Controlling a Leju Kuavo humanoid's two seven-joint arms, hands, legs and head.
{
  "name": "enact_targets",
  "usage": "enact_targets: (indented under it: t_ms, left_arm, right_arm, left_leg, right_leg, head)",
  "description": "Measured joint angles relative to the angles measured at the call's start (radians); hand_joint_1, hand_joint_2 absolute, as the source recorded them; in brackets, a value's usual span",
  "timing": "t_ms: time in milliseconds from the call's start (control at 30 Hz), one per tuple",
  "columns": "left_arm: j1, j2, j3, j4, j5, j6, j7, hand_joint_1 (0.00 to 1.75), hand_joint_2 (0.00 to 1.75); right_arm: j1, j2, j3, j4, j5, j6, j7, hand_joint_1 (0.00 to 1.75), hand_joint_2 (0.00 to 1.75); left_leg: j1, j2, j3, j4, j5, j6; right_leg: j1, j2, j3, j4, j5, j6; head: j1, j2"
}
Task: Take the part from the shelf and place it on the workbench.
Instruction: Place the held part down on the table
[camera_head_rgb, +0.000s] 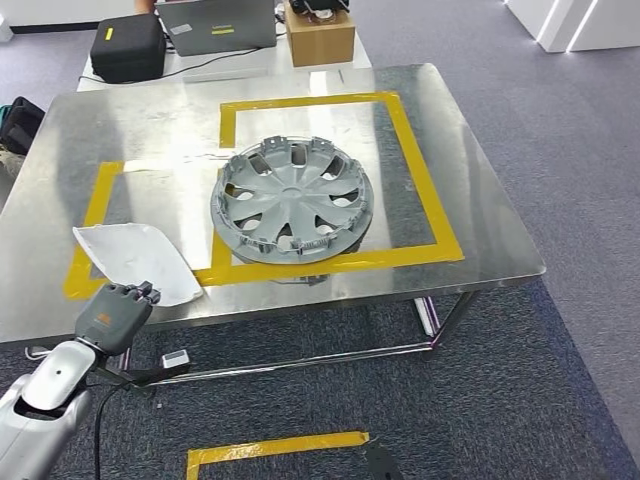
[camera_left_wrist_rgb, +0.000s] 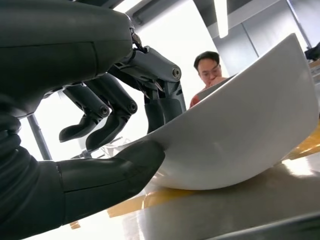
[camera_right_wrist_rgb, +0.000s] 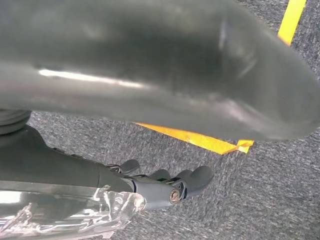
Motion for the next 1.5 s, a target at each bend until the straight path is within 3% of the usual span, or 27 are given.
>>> enact_targets:
  t_ms: [167, 200, 233, 300, 333, 367, 533, 600, 667, 700, 733, 767, 833, 867, 933, 1033, 1100, 1167, 1200, 1300, 1333, 1500]
  left_arm:
    - [-0.001, -0.001, 0.000, 0.000, -0.001, -0.001, 0.002, 1.75, 1.75]
    - [-0.001, -0.003, 0.000, 0.000, -0.001, -0.002, 0.003, 1.75, 1.75]
    - [-0.001, -0.005, 0.000, 0.000, -0.002, -0.004, 0.004, 1.75, 1.75]
    - [0.001, -0.009, 0.000, 0.000, -0.003, -0.007, 0.006, 1.75, 1.75]
    - [0.000, -0.010, 0.000, 0.000, -0.004, -0.008, 0.006, 1.75, 1.75]
    - [-0.001, -0.010, 0.001, 0.000, -0.004, -0.008, 0.007, 1.75, 1.75]
    - [-0.005, -0.011, 0.002, 0.000, -0.003, -0.013, 0.009, 1.75, 1.75]
    - [-0.007, -0.011, 0.003, -0.001, -0.002, -0.015, 0.010, 1.75, 1.75]
    - [-0.005, -0.011, 0.003, 0.000, -0.002, -0.017, 0.011, 1.75, 1.75]
    - [-0.003, -0.011, 0.003, 0.000, -0.002, -0.018, 0.011, 1.75, 1.75]
    - [0.000, -0.011, 0.003, 0.000, 0.000, -0.019, 0.011, 1.75, 1.75]
    - [0.001, -0.011, 0.003, 0.000, 0.007, -0.020, 0.008, 1.75, 1.75]
    - [0.002, -0.012, 0.002, -0.001, 0.031, -0.024, -0.007, 1.75, 1.75]
    - [0.001, -0.014, 0.002, -0.002, 0.043, -0.028, -0.017, 1.75, 1.75]
    - [0.002, -0.021, 0.000, -0.005, 0.054, -0.035, -0.026, 1.75, 1.75]
    - [0.002, -0.029, -0.002, -0.011, 0.056, -0.037, -0.030, 1.75, 1.75]
    - [0.002, -0.032, -0.002, -0.012, 0.056, -0.037, -0.029, 1.75, 1.75]
    - [0.002, -0.034, -0.002, -0.014, 0.056, -0.037, -0.029, 1.75, 1.75]
    - [0.002, -0.034, -0.002, -0.014, 0.056, -0.037, -0.029, 1.75, 1.75]
    - [0.001, -0.036, -0.002, -0.015, 0.056, -0.037, -0.029, 1.75, 1.75]
    - [0.001, -0.036, -0.002, -0.015, 0.056, -0.038, -0.029, 1.75, 1.75]
    - [0.000, -0.037, -0.002, -0.015, 0.056, -0.039, -0.028, 1.75, 1.75]
  right_arm:
    - [0.000, 0.000, -0.001, -0.001, 0.000, -0.001, 0.000, 0.00, 0.00]
    - [0.001, 0.000, -0.001, -0.001, 0.000, -0.002, 0.000, 0.00, 0.00]
    - [0.002, 0.000, -0.002, -0.001, -0.001, -0.002, -0.001, 0.00, 0.00]
    - [0.003, 0.000, -0.004, -0.001, -0.001, -0.003, -0.001, 0.00, 0.00]
    - [0.003, 0.000, -0.005, -0.001, -0.001, -0.003, -0.001, 0.00, 0.00]
    - [0.002, 0.000, -0.005, -0.001, -0.001, -0.003, -0.001, 0.00, 0.00]
    - [0.003, 0.001, -0.007, -0.003, -0.002, -0.004, -0.001, 0.00, 0.00]
    - [0.002, 0.001, -0.008, -0.003, -0.002, -0.005, -0.001, 0.00, 0.00]
    - [0.003, 0.001, -0.008, -0.003, -0.002, -0.005, -0.002, 0.00, 0.00]
    - [0.004, 0.001, -0.009, -0.003, -0.002, -0.005, -0.002, 0.00, 0.00]
    - [0.006, 0.001, -0.010, -0.003, -0.002, -0.005, -0.002, 0.00, 0.00]
    - [0.007, 0.001, -0.011, -0.003, -0.003, -0.006, -0.004, 0.00, 0.00]
    - [0.008, 0.000, -0.015, -0.003, -0.006, -0.007, -0.015, 0.00, 0.00]
    - [0.008, 0.000, -0.017, -0.003, -0.008, -0.008, -0.023, 0.00, 0.00]
    - [0.011, -0.004, -0.023, -0.003, -0.012, -0.009, -0.034, 0.00, 0.00]
    - [0.017, -0.008, -0.027, -0.003, -0.014, -0.009, -0.038, 0.00, 0.00]
    - [0.018, -0.009, -0.029, -0.003, -0.014, -0.009, -0.039, 0.00, 0.00]
    - [0.018, -0.009, -0.031, -0.003, -0.014, -0.009, -0.039, 0.00, 0.00]
    - [0.018, -0.009, -0.031, -0.003, -0.014, -0.009, -0.039, 0.00, 0.00]
    - [0.018, -0.009, -0.031, -0.003, -0.014, -0.009, -0.039, 0.00, 0.00]
    - [0.018, -0.009, -0.031, -0.003, -0.014, -0.009, -0.039, 0.00, 0.00]
    - [0.019, -0.009, -0.032, -0.003, -0.015, -0.009, -0.039, 0.00, 0.00]
  left_leg:
    - [0.005, 0.002, 0.006, -0.006, 0.003, 0.004]
    - [0.006, 0.002, 0.009, -0.007, 0.000, 0.006]
    - [0.006, 0.002, 0.017, -0.007, -0.006, 0.007]
    - [0.008, 0.001, 0.037, -0.005, -0.023, 0.002]
    - [0.007, 0.000, 0.046, -0.003, -0.032, -0.004]
    - [0.006, -0.001, 0.048, 0.000, -0.037, -0.010]
    - [0.007, 0.000, 0.037, 0.019, -0.055, -0.037]
    - [0.010, 0.002, -0.013, 0.112, -0.092, -0.048]
    - [0.014, 0.002, -0.102, 0.252, -0.133, -0.055]
    - [0.016, 0.002, -0.137, 0.296, -0.133, -0.057]
    - [0.018, 0.002, -0.154, 0.303, -0.111, -0.058]
    - [0.020, 0.002, -0.152, 0.272, -0.071, -0.059]
    - [0.024, 0.004, -0.112, 0.149, 0.023, -0.062]
    - [0.025, 0.004, -0.090, 0.090, 0.046, -0.061]
    - [0.026, 0.004, -0.068, 0.038, 0.047, -0.055]
    - [0.025, 0.001, -0.064, 0.029, 0.039, -0.046]
    - [0.023, -0.001, -0.063, 0.029, 0.036, -0.039]
    - [0.021, -0.001, -0.062, 0.029, 0.033, -0.033]
    - [0.020, -0.001, -0.061, 0.029, 0.032, -0.032]
    - [0.019, -0.001, -0.061, 0.030, 0.031, -0.029]
    - [0.018, -0.001, -0.060, 0.030, 0.031, -0.029]
    - [0.019, -0.001, -0.058, 0.029, 0.031, -0.029]
  right_leg:
    - [0.001, -0.005, -0.019, 0.023, -0.014, 0.003]
    - [0.001, -0.008, -0.067, 0.106, -0.039, 0.006]
    - [0.000, -0.011, -0.107, 0.159, -0.037, 0.008]
    - [-0.003, -0.016, -0.154, 0.182, 0.013, 0.011]
    - [-0.003, -0.016, -0.125, 0.112, 0.058, 0.010]
    - [-0.003, -0.016, -0.102, 0.065, 0.071, 0.005]
    - [-0.002, -0.011, -0.080, 0.030, 0.047, -0.032]
    - [-0.005, -0.012, -0.070, 0.027, 0.039, -0.043]
    - [-0.006, -0.013, -0.062, 0.027, 0.029, -0.047]
    - [-0.006, -0.014, -0.055, 0.027, 0.025, -0.046]
    - [-0.007, -0.013, -0.047, 0.028, 0.020, -0.045]
    - [-0.008, -0.012, -0.036, 0.028, 0.015, -0.042]
    - [-0.010, -0.010, -0.017, 0.028, 0.000, -0.031]
    - [-0.009, -0.008, -0.012, 0.029, -0.007, -0.025]
    - [-0.003, -0.008, -0.012, 0.028, -0.018, -0.022]
    - [0.001, -0.011, -0.007, 0.018, -0.021, -0.054]
    - [0.001, -0.013, -0.002, 0.011, -0.018, -0.061]
    - [0.000, -0.013, 0.003, 0.003, -0.016, -0.055]
    - [-0.001, -0.013, 0.005, -0.001, -0.015, -0.046]
    - [-0.005, -0.013, 0.010, -0.010, -0.014, -0.009]
    - [-0.006, -0.013, 0.010, -0.012, -0.014, -0.001]
    - [-0.005, -0.013, 0.011, -0.011, -0.014, 0.003]
  head:
    - [0.003, 0.000]
    - [0.006, 0.000]
    - [0.008, 0.000]
    - [0.010, 0.000]
    - [0.010, 0.000]
    - [0.010, 0.000]
    - [-0.001, 0.000]
    - [-0.006, 0.000]
    - [-0.008, 0.000]
    - [-0.008, 0.000]
    - [-0.008, 0.000]
    - [-0.008, 0.000]
    - [-0.009, 0.000]
    - [-0.012, 0.000]
    - [-0.012, 0.000]
    - [-0.006, 0.000]
    - [-0.005, 0.000]
    - [-0.005, 0.000]
    - [-0.005, 0.000]
    - [-0.005, 0.000]
    - [-0.005, 0.000]
    - [-0.006, 0.000]
